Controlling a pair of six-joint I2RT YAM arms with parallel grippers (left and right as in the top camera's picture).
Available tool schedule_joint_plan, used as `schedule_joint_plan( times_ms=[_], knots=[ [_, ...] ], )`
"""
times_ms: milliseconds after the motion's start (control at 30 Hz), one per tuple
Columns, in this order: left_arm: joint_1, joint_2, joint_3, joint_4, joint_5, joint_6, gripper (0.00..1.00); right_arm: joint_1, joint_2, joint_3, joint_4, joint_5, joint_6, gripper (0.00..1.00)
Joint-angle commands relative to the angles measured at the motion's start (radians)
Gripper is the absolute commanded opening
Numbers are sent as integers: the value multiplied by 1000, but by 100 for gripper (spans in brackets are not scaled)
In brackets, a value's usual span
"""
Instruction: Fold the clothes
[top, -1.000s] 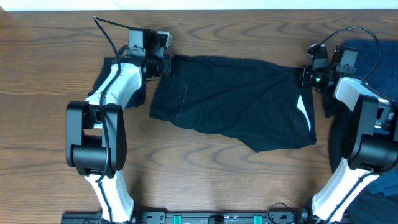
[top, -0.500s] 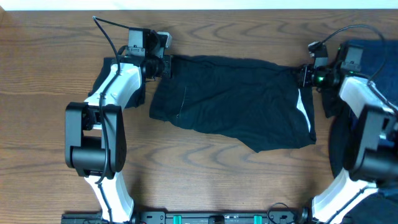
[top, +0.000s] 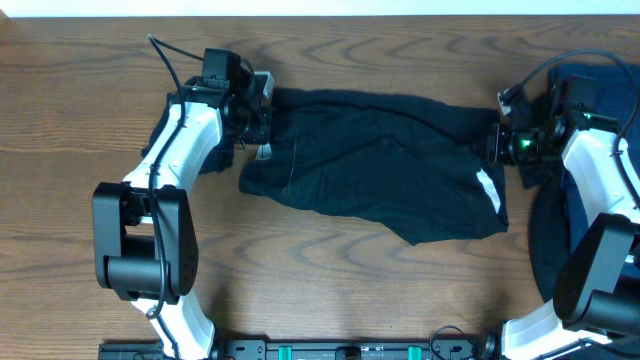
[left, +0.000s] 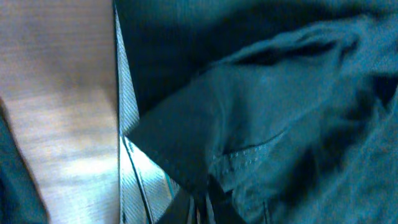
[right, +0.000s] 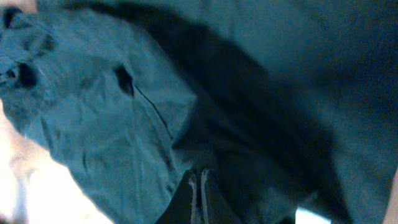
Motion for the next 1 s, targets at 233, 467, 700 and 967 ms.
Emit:
schedule_joint_plan(
  times_ms=[233, 467, 700, 967],
  knots=[
    [-4, -148, 11, -199, 0, -73, 6, 7, 0, 0, -264, -34, -16, 1],
    [-10, -177, 3, -383, -1, -186, 6, 61, 0, -27, -360, 82, 58, 1],
    [-23, -177, -82, -434, -10, -195, 6, 156, 0, -140, -344, 274, 223, 1],
    [-23, -177, -251, -364, -100, -256, 6, 165, 0, -232, -260, 370, 320, 1]
  ],
)
